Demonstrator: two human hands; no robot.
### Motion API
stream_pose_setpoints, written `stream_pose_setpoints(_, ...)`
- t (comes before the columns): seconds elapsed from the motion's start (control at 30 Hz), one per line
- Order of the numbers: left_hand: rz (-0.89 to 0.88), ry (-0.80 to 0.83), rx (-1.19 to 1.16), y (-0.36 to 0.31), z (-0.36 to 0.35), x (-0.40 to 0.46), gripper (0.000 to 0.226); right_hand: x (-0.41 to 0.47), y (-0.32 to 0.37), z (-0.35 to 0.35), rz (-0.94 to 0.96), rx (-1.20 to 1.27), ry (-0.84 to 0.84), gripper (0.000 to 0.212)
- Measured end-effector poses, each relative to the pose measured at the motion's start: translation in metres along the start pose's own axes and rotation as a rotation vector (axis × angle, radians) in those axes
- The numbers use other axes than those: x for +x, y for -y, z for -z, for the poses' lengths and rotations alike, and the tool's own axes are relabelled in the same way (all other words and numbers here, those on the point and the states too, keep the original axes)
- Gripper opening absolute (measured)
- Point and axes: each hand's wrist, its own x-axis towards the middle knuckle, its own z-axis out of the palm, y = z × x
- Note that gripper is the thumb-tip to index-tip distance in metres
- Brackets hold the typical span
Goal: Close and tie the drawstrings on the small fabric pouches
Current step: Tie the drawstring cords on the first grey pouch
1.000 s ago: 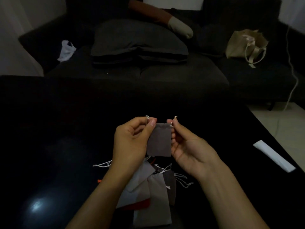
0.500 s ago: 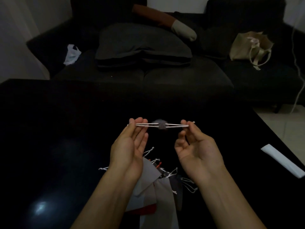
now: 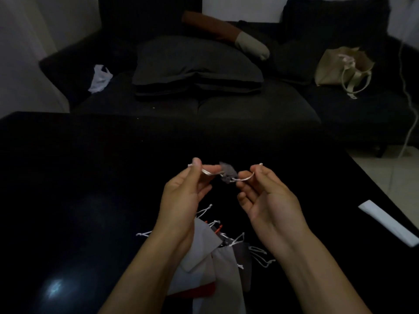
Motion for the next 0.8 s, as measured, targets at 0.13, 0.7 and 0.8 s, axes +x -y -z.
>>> stream_pose_setpoints(0.13, -0.024, 0.147, 0.157, 0.003, -0.005, -0.007, 0.031, -0.004, -0.002, -0.004, -0.014, 0.042, 0.050, 0.013)
stream_pose_setpoints(0.7, -0.140, 0.247, 0.165, 0.006, 0.001, 0.000, 0.022, 0.000, 0.010, -0.001, -0.205, 0.269, 0.045, 0.013)
stream_pose_setpoints(0.8, -0.077, 0.242, 0.115, 0.007, 0.003, 0.001, 0.022, -0.001, 0.010, 0.001, -0.161, 0.196, 0.086, 0.025)
